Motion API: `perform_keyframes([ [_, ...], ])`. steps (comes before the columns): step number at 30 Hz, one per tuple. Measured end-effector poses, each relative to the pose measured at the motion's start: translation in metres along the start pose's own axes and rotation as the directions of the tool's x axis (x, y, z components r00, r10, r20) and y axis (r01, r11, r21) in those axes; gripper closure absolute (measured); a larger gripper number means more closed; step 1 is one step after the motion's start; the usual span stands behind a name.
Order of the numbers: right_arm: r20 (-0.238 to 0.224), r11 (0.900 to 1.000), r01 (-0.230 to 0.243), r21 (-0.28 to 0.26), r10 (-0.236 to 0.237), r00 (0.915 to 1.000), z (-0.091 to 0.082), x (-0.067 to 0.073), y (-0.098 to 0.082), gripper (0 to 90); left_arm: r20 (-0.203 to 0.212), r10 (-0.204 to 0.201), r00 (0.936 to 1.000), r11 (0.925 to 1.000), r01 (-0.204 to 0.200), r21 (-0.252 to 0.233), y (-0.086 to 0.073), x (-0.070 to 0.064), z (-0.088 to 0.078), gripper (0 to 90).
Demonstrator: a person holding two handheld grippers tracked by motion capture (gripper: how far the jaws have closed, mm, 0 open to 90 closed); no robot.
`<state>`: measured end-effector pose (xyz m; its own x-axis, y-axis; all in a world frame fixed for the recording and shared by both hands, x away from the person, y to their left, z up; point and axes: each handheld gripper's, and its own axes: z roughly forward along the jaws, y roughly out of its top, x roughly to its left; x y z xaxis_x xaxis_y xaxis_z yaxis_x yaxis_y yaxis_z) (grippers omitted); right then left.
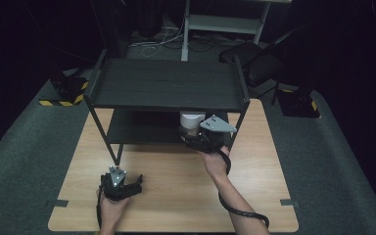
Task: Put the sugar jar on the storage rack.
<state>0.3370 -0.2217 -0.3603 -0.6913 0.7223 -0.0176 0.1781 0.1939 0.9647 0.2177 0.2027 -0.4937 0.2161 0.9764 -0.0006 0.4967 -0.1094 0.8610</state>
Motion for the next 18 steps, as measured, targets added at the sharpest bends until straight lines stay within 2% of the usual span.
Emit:
perform_keyframes([
  [7, 0.001, 1.000, -0.003, 0.003, 0.003, 1.0000, 0.0000, 0.0003, 0.0007, 28.8, 0.001, 0.000, 1.0000, 1.0000, 0.000, -0.002, -0.0003, 0.0001, -0.0001, 4.3],
  [10, -0.009, 1.000, -0.015, 0.009, 0.015, 0.9999, 0.0017, -0.0017, 0.0005, 18.2, 0.001, 0.000, 1.0000, 1.0000, 0.000, -0.002, -0.0003, 0.0002, -0.0001, 4.2],
  [13, 0.032, 1.000, 0.003, -0.006, -0.003, 0.9995, 0.0021, 0.0039, -0.0050, 7.9, 0.000, 0.001, 1.0000, 1.0000, -0.001, -0.001, -0.0002, 0.0000, 0.0000, 4.2],
  [18, 0.026, 1.000, 0.013, 0.004, -0.013, 0.9996, -0.0004, 0.0006, -0.0080, 1.6, 0.000, 0.002, 1.0000, 1.0000, -0.002, -0.002, -0.0003, 0.0001, -0.0001, 4.3],
])
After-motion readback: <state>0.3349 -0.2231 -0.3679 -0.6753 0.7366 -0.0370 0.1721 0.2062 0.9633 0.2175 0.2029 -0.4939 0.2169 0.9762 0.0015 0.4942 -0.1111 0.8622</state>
